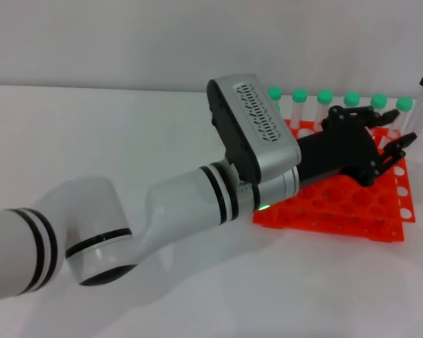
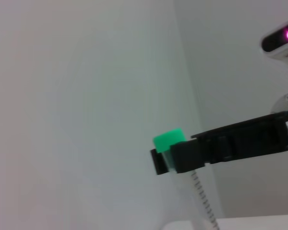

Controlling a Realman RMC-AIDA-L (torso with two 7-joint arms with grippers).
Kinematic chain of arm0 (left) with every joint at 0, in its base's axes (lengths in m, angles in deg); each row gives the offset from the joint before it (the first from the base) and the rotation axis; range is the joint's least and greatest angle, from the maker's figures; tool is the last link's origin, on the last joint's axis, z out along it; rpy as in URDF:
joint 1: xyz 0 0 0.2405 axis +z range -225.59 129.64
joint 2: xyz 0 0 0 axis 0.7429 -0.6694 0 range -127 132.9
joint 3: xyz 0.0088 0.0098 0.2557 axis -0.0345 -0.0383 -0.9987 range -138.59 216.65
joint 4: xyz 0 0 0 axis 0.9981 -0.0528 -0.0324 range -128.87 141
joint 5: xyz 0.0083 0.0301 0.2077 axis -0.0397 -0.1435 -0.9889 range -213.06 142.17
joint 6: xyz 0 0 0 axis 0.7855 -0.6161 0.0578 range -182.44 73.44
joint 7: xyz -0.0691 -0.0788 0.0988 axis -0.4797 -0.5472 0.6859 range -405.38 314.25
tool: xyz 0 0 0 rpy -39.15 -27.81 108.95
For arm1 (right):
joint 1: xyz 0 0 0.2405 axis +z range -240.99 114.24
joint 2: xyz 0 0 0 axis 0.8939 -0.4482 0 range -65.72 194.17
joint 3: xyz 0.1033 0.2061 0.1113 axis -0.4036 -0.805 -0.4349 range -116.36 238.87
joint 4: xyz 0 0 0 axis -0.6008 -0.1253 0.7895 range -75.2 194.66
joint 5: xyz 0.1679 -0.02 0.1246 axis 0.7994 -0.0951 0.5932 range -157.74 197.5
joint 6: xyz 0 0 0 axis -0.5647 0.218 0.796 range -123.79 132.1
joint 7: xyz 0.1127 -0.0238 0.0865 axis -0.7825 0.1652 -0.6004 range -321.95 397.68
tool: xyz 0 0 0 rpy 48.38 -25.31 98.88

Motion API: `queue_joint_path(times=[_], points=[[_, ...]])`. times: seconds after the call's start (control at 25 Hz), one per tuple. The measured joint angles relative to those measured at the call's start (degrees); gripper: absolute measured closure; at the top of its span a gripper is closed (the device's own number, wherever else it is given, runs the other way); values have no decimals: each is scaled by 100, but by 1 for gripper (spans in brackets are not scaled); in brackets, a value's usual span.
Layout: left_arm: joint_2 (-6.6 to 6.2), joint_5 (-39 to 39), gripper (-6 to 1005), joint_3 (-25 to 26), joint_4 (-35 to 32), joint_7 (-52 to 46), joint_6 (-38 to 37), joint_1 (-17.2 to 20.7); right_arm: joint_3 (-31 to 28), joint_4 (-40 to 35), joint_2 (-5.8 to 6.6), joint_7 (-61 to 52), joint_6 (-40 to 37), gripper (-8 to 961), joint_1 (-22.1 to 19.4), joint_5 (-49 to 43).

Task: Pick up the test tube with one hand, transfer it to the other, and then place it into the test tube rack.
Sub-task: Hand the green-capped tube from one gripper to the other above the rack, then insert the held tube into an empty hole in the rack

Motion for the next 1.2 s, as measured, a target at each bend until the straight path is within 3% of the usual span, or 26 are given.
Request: queue_joint_path(times=[0.28,0.44,0.48,0.52,0.6,0.76,0.84,1.2], points=[[10,43,545,415,-153,556,8,414,-78,-10,8,72,-40,718,-67,111],[9,60,411,996,-443,1317,-145,1087,-318,-9,-80,227,-180,718,-81,158],[9,60,378,996,-443,1317,-145,1087,-318,-9,-80,227,-180,718,-81,158],[3,61,344,1341,-570,1568,-397,1551,-422,-8,-181,353,-274,718,-49,193],[-3,80,277,1597,-599,1620,-807,1915,-449,-8,-254,457,-349,718,0,221],[-44,393,144,1930,-492,1635,-1595,2563,-391,18,-524,836,-644,718,229,240],[-58,666,138,2038,-309,1613,-1888,2785,-309,169,-588,1068,-778,719,390,256],[-63,1946,125,2093,136,1573,-2772,3626,-229,2061,-662,2802,-1328,719,1385,475]])
